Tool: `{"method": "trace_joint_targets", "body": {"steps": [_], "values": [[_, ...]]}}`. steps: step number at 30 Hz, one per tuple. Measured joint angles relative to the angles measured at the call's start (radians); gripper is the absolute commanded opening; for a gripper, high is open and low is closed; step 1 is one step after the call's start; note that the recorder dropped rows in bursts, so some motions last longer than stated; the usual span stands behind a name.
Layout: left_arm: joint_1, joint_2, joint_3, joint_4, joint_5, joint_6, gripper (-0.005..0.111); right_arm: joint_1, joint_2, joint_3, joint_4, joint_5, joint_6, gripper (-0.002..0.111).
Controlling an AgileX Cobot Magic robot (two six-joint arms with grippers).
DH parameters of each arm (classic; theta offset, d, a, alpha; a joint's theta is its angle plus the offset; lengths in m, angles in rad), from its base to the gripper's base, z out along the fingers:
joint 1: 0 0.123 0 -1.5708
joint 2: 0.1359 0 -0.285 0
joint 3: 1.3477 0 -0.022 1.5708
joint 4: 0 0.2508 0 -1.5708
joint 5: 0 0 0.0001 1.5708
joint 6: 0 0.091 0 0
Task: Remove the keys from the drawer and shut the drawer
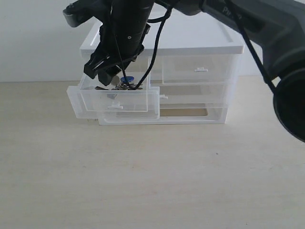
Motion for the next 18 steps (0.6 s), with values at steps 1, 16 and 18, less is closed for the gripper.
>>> {"method": "trace_joint_targets", "body": {"steps": [1,16,18], "values": [[0.0,0.0,0.0,0.0,0.0,0.0,0.004,0.0,0.004,0.0,0.0,0.0,0.003,0.054],[0.0,0.0,0.0,0.0,0.0,0.0,0.004,0.0,0.047,-0.007,-0.006,0.004,0.011,0.054],[0.0,0.0,0.0,0.0,0.0,0.0,0.004,0.0,0.055,-0.008,-0.006,0.004,0.012,0.054]]}}
